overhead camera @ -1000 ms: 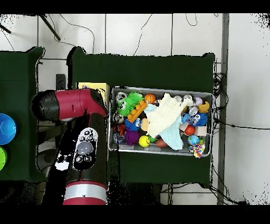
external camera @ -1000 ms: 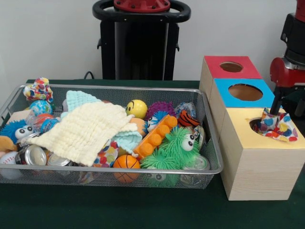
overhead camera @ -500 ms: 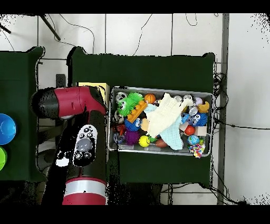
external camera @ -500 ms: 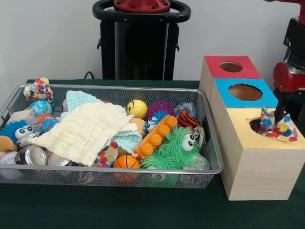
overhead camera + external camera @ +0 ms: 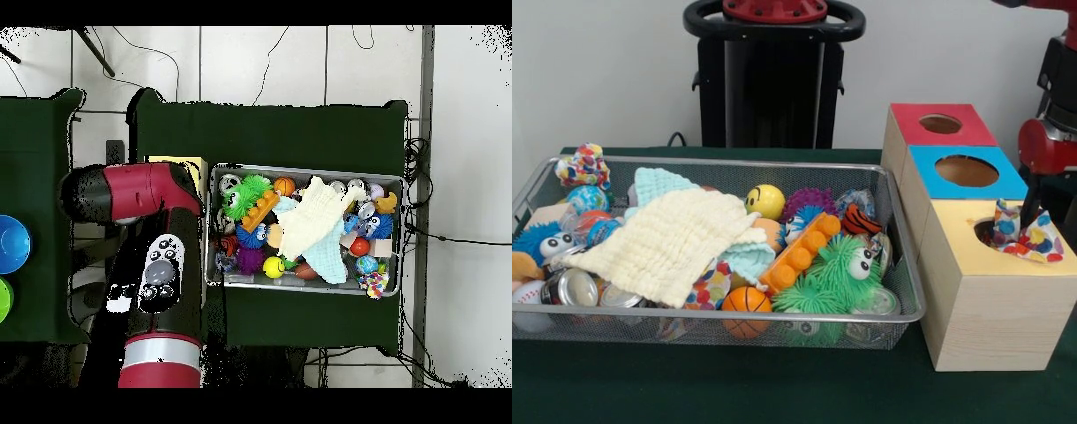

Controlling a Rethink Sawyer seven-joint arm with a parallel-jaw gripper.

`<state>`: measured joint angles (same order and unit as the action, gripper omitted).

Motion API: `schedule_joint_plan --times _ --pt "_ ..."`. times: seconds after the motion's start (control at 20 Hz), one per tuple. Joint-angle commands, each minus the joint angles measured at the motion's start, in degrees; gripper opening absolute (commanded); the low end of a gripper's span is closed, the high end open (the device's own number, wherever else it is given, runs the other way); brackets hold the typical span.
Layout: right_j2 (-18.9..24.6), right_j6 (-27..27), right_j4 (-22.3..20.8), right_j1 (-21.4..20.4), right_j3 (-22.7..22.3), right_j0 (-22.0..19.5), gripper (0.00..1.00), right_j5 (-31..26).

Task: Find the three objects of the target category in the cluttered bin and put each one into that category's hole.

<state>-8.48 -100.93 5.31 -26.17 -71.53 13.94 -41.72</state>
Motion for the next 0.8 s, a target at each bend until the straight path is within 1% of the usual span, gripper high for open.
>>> schedule_joint_plan --times 0.05,0.2,0.25,0.55,0.8 --pt "1.49 -9.26 -0.05 1.83 -0.32 -0.93 1.0 -5.03" --pt "1.72 -9.03 0.0 1.75 -0.57 -1.09 1.0 -4.83" --pt "1.85 -8.88 0.03 1.74 -0.63 -1.18 0.0 -4.82" --pt "2.07 -8.8 0.14 2.0 -0.33 -1.25 0.0 -5.09" --pt "3.66 -7.13 0.63 1.77 -1.04 -2.22 0.0 -5.49"
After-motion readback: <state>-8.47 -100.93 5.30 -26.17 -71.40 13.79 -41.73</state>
